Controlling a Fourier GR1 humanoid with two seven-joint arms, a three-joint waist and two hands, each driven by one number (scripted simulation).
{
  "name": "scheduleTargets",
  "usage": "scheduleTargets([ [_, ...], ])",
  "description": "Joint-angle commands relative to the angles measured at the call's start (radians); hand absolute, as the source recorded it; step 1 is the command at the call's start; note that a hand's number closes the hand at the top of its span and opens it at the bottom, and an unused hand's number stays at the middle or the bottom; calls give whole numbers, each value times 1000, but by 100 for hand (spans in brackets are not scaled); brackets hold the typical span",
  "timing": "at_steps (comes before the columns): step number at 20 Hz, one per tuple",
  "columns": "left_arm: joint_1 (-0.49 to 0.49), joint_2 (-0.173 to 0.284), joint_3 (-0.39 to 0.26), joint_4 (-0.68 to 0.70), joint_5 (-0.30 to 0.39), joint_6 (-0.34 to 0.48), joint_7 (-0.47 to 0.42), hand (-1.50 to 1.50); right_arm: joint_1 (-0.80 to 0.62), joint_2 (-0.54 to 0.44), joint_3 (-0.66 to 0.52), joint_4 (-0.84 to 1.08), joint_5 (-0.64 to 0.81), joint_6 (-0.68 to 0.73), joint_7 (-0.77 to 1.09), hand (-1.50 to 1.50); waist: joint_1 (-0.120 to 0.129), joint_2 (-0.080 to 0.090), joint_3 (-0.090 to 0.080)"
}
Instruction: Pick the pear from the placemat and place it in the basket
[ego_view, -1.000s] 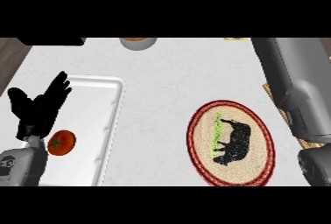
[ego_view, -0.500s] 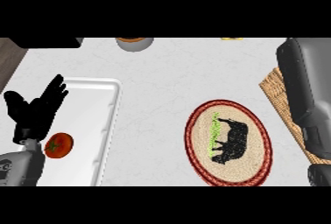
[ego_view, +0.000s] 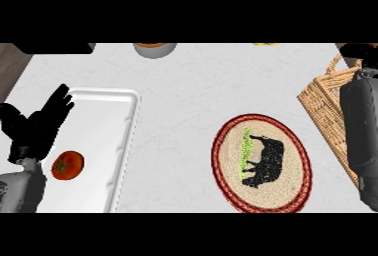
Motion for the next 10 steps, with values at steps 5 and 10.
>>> scheduleTargets([
  [5,-10,-9,-3,0,-14,13,5,0,105,0,-118,-39,13,-85,95,-150,5,2,0],
  [10,-28,-53,-39,-22,-48,51,22,0,149,5,-91,-102,-100,-120,-31,-150,5,2,0],
])
